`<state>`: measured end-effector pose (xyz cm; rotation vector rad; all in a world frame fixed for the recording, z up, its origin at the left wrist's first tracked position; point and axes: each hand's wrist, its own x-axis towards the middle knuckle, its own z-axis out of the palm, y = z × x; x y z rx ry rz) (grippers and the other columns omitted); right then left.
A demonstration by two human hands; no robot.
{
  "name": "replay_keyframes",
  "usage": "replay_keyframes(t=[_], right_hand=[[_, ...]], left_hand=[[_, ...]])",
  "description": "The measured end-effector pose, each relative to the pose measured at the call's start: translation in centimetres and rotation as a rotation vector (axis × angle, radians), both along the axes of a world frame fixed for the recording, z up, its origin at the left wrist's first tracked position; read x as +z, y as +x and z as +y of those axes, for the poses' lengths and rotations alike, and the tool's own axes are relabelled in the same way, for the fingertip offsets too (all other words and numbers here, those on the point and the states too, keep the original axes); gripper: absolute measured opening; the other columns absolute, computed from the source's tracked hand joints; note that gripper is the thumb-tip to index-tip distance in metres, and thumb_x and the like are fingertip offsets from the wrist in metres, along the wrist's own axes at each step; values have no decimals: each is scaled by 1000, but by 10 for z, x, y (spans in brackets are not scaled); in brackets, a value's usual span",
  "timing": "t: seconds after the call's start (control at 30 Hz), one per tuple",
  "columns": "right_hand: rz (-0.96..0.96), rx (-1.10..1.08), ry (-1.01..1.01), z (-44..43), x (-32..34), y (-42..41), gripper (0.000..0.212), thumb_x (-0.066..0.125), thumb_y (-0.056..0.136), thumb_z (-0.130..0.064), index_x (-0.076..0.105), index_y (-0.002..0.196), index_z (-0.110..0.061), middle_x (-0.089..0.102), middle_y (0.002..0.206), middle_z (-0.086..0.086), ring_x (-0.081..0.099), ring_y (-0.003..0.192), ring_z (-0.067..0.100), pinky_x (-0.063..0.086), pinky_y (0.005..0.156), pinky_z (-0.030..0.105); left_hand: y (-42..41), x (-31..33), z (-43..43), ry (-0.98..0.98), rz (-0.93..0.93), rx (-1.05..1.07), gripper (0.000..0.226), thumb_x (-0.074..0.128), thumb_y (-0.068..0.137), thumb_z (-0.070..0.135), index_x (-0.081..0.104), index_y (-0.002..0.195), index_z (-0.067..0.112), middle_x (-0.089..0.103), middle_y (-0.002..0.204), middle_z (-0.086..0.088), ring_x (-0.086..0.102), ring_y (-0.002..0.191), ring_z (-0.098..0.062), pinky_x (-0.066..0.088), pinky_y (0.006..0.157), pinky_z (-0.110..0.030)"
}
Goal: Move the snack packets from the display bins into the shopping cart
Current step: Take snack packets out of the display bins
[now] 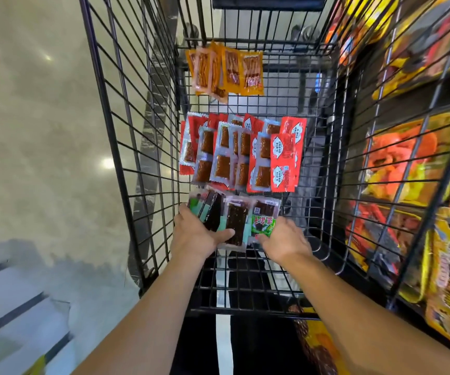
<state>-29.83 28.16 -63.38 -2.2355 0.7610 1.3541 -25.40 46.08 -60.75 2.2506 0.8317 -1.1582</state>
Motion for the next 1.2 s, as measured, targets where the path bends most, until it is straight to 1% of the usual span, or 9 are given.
replay_keyframes(t=[0.1, 0.2, 0.3, 0.4, 0.6, 0.8, 0.93, 1.1, 1.2], right_hand=[[-14, 126, -84, -4, 11, -1, 59, 55, 102, -47, 41, 145, -10, 47, 144, 11, 46, 134, 29, 44, 105, 44], [-32, 213, -114, -8, 23, -2, 57, 50, 104, -44, 39, 146, -8, 47, 142, 12, 45, 131, 29, 42, 106, 44], [-63, 321, -134, -9, 43, -1, 58, 50, 104, -44, 40, 149, -8, 48, 141, 13, 47, 126, 30, 46, 104, 44], [-139, 419, -154, -7, 71, -4, 58, 51, 102, -45, 42, 148, -10, 50, 139, 12, 49, 123, 29, 44, 102, 41], [-264, 492, -214, -2, 151, -16, 59, 46, 102, -48, 41, 148, -11, 49, 142, 12, 47, 126, 32, 42, 102, 45], [-457, 426, -343, 12, 251, -35, 60, 50, 100, -51, 41, 146, -13, 46, 148, 12, 46, 132, 33, 41, 108, 47], [-534, 355, -425, 27, 311, -52, 67, 49, 100, -56, 39, 152, -14, 45, 154, 10, 46, 136, 31, 39, 112, 45], [-653, 143, -554, 52, 385, -86, 64, 74, 88, -47, 62, 136, -7, 64, 134, 15, 62, 120, 37, 52, 98, 48], [-636, 55, -621, 63, 413, -112, 69, 59, 95, -53, 49, 149, -12, 52, 149, 12, 51, 134, 34, 42, 111, 46]], left_hand=[[-5, 11, 0, 28, 22, -146, 129, 95, 73, 44, 10, 163, 8, 36, 159, -16, 42, 146, -36, 40, 120, -53], [-12, 23, -1, 94, 52, -327, 118, 81, 86, 52, 6, 164, 7, 27, 165, -17, 43, 146, -37, 42, 119, -54], [-22, 39, -2, 146, 35, -511, 89, 58, 100, 57, 19, 162, 6, 22, 170, -17, 41, 147, -38, 42, 117, -51], [-28, 67, -5, 193, -11, -692, 65, 42, 106, 56, 38, 153, 12, 39, 161, -13, 43, 144, -34, 42, 112, -50], [-25, 149, -5, 238, -225, -912, 57, 47, 103, 56, 49, 146, 17, 50, 155, -8, 43, 146, -30, 37, 119, -52], [-13, 250, 13, 231, -447, -1010, 51, 54, 101, 51, 56, 141, 20, 60, 144, -3, 51, 136, -26, 39, 117, -47], [-13, 297, 32, 204, -593, -1097, 55, 44, 106, 51, 50, 152, 21, 50, 158, 1, 44, 146, -22, 34, 122, -43], [-7, 356, 51, 150, -788, -1211, 59, 42, 107, 54, 46, 158, 24, 42, 166, 2, 37, 154, -20, 27, 127, -43], [-9, 381, 52, 119, -859, -1303, 61, 43, 105, 55, 44, 159, 26, 40, 167, 1, 36, 154, -23, 26, 127, -45]])
